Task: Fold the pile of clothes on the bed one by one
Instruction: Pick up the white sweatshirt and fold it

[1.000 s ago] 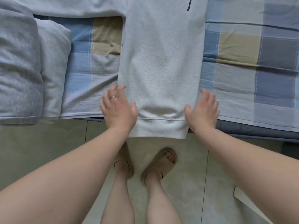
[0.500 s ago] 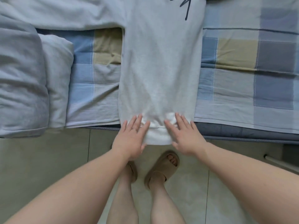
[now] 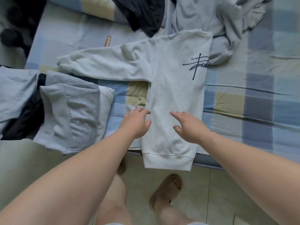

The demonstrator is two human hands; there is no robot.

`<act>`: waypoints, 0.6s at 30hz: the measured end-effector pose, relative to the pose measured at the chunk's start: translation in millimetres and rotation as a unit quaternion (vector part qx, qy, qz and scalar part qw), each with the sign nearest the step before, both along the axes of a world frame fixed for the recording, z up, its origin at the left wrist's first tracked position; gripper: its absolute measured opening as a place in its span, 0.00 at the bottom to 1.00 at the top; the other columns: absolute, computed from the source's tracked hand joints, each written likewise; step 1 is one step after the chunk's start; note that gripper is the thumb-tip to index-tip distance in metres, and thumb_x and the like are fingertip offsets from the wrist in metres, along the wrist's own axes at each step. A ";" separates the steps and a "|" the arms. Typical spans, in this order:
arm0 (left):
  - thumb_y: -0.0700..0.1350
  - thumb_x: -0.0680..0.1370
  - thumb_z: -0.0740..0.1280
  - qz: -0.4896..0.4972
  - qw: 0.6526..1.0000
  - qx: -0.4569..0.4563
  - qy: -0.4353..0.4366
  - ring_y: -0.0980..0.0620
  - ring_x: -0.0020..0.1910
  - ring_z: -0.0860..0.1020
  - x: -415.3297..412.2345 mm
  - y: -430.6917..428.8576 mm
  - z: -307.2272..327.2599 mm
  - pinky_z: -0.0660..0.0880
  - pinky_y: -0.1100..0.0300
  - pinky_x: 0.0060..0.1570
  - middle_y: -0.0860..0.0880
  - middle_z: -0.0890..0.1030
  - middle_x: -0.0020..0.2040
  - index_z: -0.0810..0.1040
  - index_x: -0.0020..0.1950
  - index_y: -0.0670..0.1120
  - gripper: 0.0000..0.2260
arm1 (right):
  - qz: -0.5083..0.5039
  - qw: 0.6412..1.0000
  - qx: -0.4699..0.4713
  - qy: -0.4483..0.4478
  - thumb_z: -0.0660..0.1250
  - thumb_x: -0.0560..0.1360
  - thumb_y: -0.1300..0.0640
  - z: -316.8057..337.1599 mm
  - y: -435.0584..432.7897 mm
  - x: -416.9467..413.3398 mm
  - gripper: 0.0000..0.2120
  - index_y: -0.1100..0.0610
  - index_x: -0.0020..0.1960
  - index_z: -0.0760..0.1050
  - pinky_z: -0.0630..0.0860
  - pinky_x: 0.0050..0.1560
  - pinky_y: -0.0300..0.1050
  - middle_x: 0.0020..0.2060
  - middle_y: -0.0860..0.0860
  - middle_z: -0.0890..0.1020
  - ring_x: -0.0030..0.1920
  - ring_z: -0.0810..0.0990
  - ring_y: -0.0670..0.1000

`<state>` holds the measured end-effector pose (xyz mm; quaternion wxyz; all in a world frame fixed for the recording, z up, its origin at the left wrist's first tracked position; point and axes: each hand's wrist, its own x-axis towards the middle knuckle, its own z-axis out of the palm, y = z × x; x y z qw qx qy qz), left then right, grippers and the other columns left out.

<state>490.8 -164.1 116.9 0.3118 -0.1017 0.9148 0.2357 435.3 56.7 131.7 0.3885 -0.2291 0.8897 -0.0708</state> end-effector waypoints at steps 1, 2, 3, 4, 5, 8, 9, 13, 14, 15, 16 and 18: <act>0.52 0.82 0.60 -0.001 1.000 -0.009 0.010 0.45 0.72 0.66 -12.7 -14.8 2.9 0.66 0.47 0.68 0.51 0.65 0.77 0.69 0.74 0.53 0.20 | -0.001 1.000 -0.004 0.010 0.58 0.83 0.50 1.7 -14.4 -11.7 0.29 0.48 0.81 0.54 0.63 0.73 0.51 0.78 0.47 0.64 0.78 0.58 0.53; 0.52 0.82 0.60 0.001 1.000 -0.016 0.022 0.45 0.73 0.66 -25.9 -32.2 4.3 0.65 0.48 0.68 0.51 0.64 0.77 0.69 0.74 0.53 0.20 | -0.002 1.000 -0.009 0.018 0.58 0.83 0.50 2.7 -31.1 -24.0 0.29 0.48 0.81 0.54 0.63 0.73 0.51 0.78 0.47 0.64 0.78 0.59 0.53; 0.51 0.82 0.61 0.000 0.999 -0.021 0.033 0.45 0.73 0.65 -38.7 -50.9 5.2 0.64 0.49 0.68 0.51 0.64 0.77 0.70 0.73 0.53 0.20 | -0.004 1.000 -0.010 0.022 0.58 0.83 0.50 3.1 -48.3 -34.9 0.29 0.47 0.81 0.54 0.62 0.74 0.51 0.78 0.48 0.63 0.77 0.59 0.53; 0.51 0.82 0.61 -0.002 0.999 -0.025 0.043 0.45 0.72 0.65 -50.9 -70.8 4.8 0.63 0.49 0.68 0.51 0.65 0.76 0.70 0.73 0.52 0.19 | -0.008 1.000 -0.010 0.025 0.58 0.83 0.50 2.3 -66.4 -44.7 0.29 0.46 0.81 0.53 0.62 0.74 0.51 0.79 0.48 0.61 0.78 0.59 0.53; 0.51 0.81 0.61 -0.005 0.998 -0.031 0.055 0.45 0.72 0.65 -64.0 -93.6 2.7 0.63 0.50 0.68 0.51 0.66 0.76 0.70 0.72 0.52 0.19 | -0.013 1.000 -0.011 0.027 0.58 0.83 0.50 -1.1 -86.6 -54.5 0.29 0.45 0.81 0.53 0.61 0.75 0.50 0.80 0.48 0.59 0.78 0.59 0.52; 0.51 0.80 0.62 -0.013 0.994 -0.061 0.086 0.45 0.71 0.67 -103.5 -173.1 -6.7 0.63 0.52 0.68 0.49 0.70 0.73 0.72 0.71 0.51 0.19 | -0.024 0.999 -0.027 0.023 0.60 0.82 0.50 -15.8 -158.6 -84.9 0.29 0.45 0.81 0.54 0.62 0.74 0.49 0.80 0.46 0.60 0.77 0.61 0.52; 0.51 0.80 0.62 -0.009 0.994 -0.068 0.087 0.45 0.71 0.66 -117.3 -202.2 -10.7 0.63 0.52 0.69 0.49 0.70 0.73 0.72 0.71 0.51 0.19 | -0.031 0.999 -0.035 0.024 0.61 0.82 0.51 -23.5 -185.1 -94.7 0.29 0.45 0.81 0.56 0.63 0.73 0.49 0.79 0.46 0.61 0.76 0.63 0.52; 0.52 0.80 0.63 0.055 0.992 -0.111 0.034 0.43 0.74 0.64 -164.5 -314.4 -37.4 0.62 0.50 0.70 0.47 0.68 0.75 0.68 0.74 0.51 0.22 | -0.061 0.997 -0.049 0.019 0.61 0.81 0.53 -63.7 -286.8 -128.0 0.29 0.47 0.81 0.57 0.66 0.71 0.50 0.77 0.47 0.65 0.74 0.65 0.54; 0.52 0.79 0.64 0.085 0.989 -0.119 0.016 0.42 0.74 0.64 -173.1 -339.5 -46.5 0.62 0.50 0.70 0.46 0.68 0.75 0.66 0.75 0.51 0.24 | -0.074 0.996 -0.055 0.011 0.61 0.81 0.53 -74.6 -310.2 -133.1 0.29 0.47 0.81 0.57 0.64 0.72 0.49 0.78 0.48 0.64 0.75 0.64 0.53; 0.53 0.78 0.66 0.110 0.985 -0.129 0.001 0.41 0.73 0.64 -180.5 -362.8 -56.5 0.63 0.49 0.69 0.46 0.68 0.75 0.65 0.75 0.50 0.27 | -0.081 0.995 -0.064 0.003 0.61 0.82 0.53 -86.7 -332.3 -137.3 0.30 0.47 0.81 0.56 0.62 0.73 0.48 0.78 0.48 0.63 0.76 0.63 0.53; 0.55 0.77 0.68 0.123 0.982 -0.141 -0.013 0.41 0.73 0.64 -185.6 -383.4 -66.2 0.63 0.48 0.69 0.45 0.67 0.75 0.64 0.76 0.50 0.29 | -0.082 0.994 -0.071 -0.006 0.61 0.82 0.54 -98.5 -353.0 -140.0 0.30 0.48 0.81 0.56 0.59 0.75 0.47 0.79 0.49 0.61 0.77 0.61 0.54; 0.59 0.75 0.71 0.128 0.981 -0.144 -0.033 0.41 0.75 0.63 -191.9 -419.0 -87.3 0.64 0.46 0.69 0.46 0.65 0.76 0.62 0.78 0.50 0.36 | -0.075 0.994 -0.083 -0.022 0.62 0.82 0.54 -120.8 -391.8 -144.1 0.30 0.50 0.81 0.56 0.54 0.76 0.44 0.80 0.52 0.57 0.79 0.57 0.54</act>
